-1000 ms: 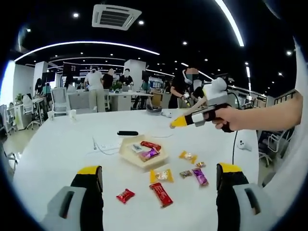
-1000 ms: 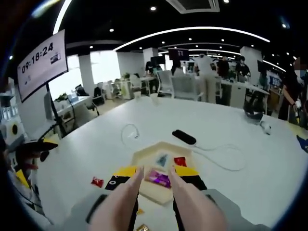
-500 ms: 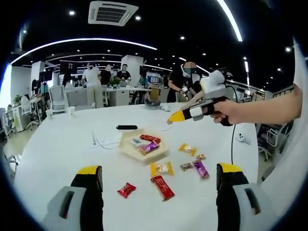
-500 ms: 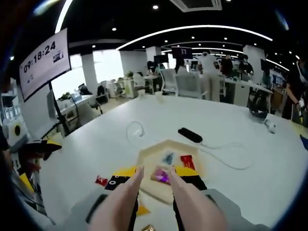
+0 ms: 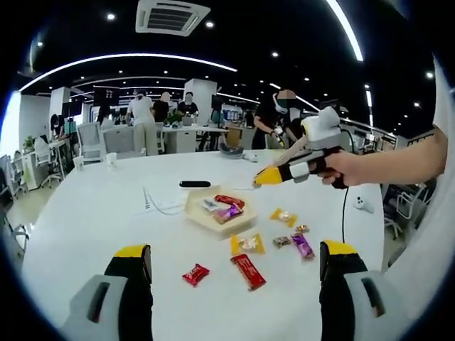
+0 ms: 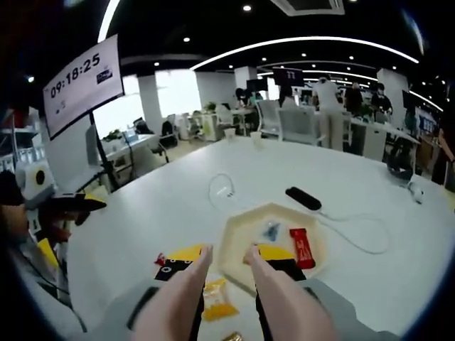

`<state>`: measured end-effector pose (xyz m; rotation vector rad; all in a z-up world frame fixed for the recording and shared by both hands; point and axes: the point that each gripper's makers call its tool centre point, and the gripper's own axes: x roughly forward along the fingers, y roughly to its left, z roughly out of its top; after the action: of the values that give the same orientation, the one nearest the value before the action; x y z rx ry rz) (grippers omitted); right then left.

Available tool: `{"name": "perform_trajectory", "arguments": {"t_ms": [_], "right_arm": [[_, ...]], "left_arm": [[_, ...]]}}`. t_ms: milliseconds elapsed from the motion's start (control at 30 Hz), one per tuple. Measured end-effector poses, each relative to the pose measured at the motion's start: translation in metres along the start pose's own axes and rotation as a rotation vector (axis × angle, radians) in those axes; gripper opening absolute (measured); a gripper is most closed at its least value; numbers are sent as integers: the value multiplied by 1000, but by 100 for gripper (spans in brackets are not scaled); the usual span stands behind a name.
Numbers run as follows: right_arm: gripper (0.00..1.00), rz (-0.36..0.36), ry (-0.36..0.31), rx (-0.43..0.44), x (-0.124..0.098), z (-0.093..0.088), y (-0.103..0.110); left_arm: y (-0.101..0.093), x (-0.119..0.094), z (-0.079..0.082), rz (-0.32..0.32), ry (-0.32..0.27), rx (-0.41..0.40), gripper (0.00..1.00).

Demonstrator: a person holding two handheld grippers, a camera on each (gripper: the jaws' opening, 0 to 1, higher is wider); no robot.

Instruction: Place the target food into the container with the food tongs after gripping and lifting it, then release it inside without dropping or visibly crushing the food.

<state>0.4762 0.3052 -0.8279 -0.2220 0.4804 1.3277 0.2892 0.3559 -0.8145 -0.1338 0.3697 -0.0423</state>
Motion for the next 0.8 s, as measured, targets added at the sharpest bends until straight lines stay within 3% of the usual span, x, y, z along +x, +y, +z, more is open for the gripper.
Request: {"name": "perform_trajectory", "arguments": {"t_ms": [567,700,800], "right_arm": [[27,128,-4,-28,-14,-25,24],[27,165,-5,-7,-15,-31,32],[27,205,-2,-3,-12,-32,38]], "left_arm": [[-27,0,6,-5,48,29,99],[-32,0,9,27,62,60,99],[-32,0,15,71,33,50,99]]}}
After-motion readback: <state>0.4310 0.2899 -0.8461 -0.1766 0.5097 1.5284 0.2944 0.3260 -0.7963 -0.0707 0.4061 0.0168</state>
